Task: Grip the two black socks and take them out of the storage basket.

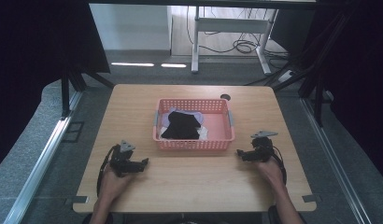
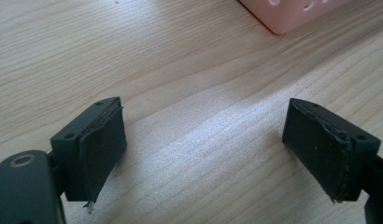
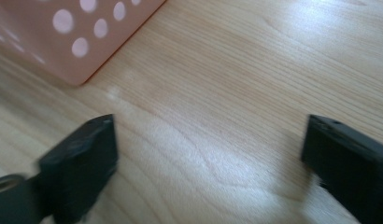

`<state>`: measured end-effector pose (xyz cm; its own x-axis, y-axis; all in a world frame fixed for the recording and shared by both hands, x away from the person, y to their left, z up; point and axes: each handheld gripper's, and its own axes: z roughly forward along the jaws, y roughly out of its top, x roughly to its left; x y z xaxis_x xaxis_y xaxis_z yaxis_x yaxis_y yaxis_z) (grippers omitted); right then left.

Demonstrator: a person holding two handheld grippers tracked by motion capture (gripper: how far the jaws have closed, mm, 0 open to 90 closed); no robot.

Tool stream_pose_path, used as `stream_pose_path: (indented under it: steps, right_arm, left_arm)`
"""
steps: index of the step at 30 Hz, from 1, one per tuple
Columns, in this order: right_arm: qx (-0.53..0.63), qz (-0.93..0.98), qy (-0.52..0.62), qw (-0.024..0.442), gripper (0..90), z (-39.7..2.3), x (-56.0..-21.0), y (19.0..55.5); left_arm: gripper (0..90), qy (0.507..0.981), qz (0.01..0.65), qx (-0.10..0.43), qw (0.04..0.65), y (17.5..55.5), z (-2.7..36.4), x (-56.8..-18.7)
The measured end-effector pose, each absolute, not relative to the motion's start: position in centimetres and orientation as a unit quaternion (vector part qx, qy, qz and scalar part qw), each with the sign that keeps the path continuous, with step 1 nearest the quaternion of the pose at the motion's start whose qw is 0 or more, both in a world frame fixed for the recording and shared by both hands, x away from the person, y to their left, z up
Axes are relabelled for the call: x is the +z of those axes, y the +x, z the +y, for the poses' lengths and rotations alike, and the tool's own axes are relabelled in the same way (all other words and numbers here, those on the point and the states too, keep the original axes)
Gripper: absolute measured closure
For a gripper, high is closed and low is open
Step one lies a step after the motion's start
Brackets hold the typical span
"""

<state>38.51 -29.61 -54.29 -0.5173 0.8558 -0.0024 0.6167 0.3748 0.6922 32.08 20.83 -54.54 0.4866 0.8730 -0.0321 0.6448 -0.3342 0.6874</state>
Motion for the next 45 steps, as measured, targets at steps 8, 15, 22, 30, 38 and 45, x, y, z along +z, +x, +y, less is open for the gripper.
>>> stream_pose_path:
  steps: [8, 15, 22, 30, 38, 45]
  right_arm:
    - [0.324, 0.807, 0.458, 0.186, 0.0, -29.4, -54.4, 38.5]
    - [0.321, 0.808, 0.459, 0.185, 0.0, -29.4, -54.3, 38.5]
    - [0.313, 0.813, 0.458, 0.177, 0.0, -29.4, -54.1, 38.5]
    - [0.309, 0.813, 0.468, 0.159, 5.2, -29.5, -53.5, 38.4]
    - [0.314, 0.819, 0.452, 0.161, 6.3, -29.2, -52.1, 38.1]
    - [0.325, 0.816, 0.45, 0.159, 6.3, -29.2, -50.6, 38.2]
  left_arm:
    - [13.2, 0.798, 0.476, 0.175, 0.327, 32.1, 20.8, -54.5]
    - [13.2, 0.798, 0.476, 0.175, 0.327, 32.1, 20.8, -54.5]
    - [13.2, 0.798, 0.476, 0.175, 0.327, 32.1, 20.8, -54.5]
    - [13.2, 0.798, 0.476, 0.175, 0.326, 32.1, 20.8, -54.5]
    - [13.2, 0.798, 0.476, 0.174, 0.327, 32.1, 20.8, -54.5]
    - [13.3, 0.797, 0.477, 0.175, 0.327, 32.0, 20.8, -54.5]
